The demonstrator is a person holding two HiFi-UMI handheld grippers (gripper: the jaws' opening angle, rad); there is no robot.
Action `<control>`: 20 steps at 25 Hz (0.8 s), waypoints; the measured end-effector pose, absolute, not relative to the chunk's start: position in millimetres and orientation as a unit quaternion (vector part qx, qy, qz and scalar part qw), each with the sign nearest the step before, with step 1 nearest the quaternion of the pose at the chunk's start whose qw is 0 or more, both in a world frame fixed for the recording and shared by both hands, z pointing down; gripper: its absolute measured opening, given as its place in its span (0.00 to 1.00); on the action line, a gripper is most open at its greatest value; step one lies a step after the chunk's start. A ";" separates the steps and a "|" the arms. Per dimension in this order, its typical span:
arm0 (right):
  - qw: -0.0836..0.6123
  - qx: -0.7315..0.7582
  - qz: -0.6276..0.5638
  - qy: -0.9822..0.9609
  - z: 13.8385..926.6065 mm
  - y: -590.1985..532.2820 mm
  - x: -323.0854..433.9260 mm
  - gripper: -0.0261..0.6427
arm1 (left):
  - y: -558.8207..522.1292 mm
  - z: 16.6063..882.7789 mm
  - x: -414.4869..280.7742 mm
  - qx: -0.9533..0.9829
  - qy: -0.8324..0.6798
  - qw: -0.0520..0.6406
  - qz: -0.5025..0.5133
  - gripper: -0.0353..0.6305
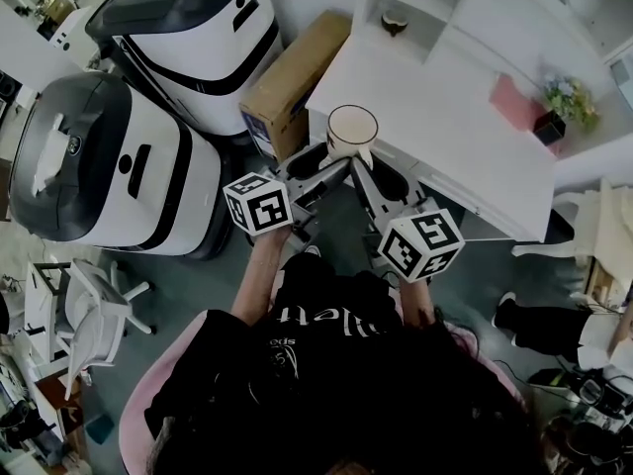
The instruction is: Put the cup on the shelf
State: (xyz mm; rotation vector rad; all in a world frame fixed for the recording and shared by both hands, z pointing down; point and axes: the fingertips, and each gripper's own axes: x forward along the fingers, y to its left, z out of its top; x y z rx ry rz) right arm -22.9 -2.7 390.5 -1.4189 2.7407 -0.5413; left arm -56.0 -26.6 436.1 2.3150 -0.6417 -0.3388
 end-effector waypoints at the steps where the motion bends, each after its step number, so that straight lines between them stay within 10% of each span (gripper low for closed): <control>1: 0.004 -0.454 -0.172 0.874 391.1 -4.8 -26.8 0.17 | -28.6 437.0 -59.7 0.894 -0.247 0.351 -0.131 0.55; 20: 0.014 -0.477 -0.193 0.857 401.1 -71.9 9.4 0.17 | -95.6 447.7 -22.5 0.894 -0.228 0.368 -0.117 0.55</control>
